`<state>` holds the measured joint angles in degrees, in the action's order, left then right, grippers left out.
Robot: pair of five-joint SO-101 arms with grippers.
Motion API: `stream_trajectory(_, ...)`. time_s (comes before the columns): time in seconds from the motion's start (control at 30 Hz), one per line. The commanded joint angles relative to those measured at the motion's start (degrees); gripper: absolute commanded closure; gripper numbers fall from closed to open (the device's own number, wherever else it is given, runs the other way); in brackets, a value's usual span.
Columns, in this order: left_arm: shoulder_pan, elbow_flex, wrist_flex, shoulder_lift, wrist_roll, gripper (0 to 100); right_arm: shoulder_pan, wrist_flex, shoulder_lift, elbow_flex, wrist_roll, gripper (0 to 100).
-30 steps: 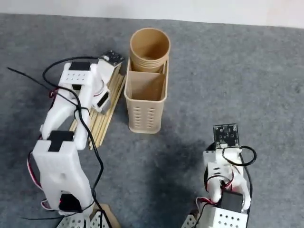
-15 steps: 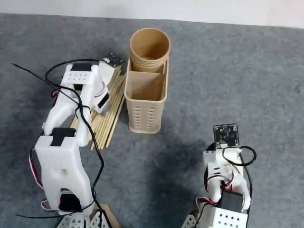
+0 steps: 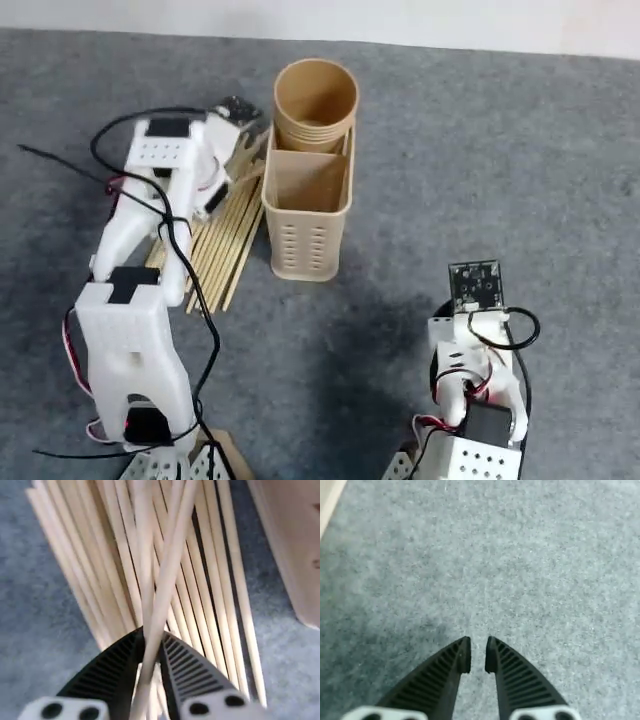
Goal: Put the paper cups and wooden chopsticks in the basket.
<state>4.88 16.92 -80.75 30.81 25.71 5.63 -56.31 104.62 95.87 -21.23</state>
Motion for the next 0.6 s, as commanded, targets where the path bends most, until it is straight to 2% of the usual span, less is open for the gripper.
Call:
stream_trajectory(0.0, 0.4, 14.99, -10.55, -1.01, 0.35, 100, 0.48, 1.01, 0.57, 7.69, -0.18, 93.2)
stream_trajectory(0.17, 0.4, 30.9, -20.66, -1.01, -0.7, 100, 0.48, 1.01, 0.57, 7.6, -0.18, 93.2)
stream_trajectory(0.57, 0.31, 33.98, -20.48, -1.01, -6.59, 100, 0.48, 1.01, 0.57, 7.6, -0.18, 93.2)
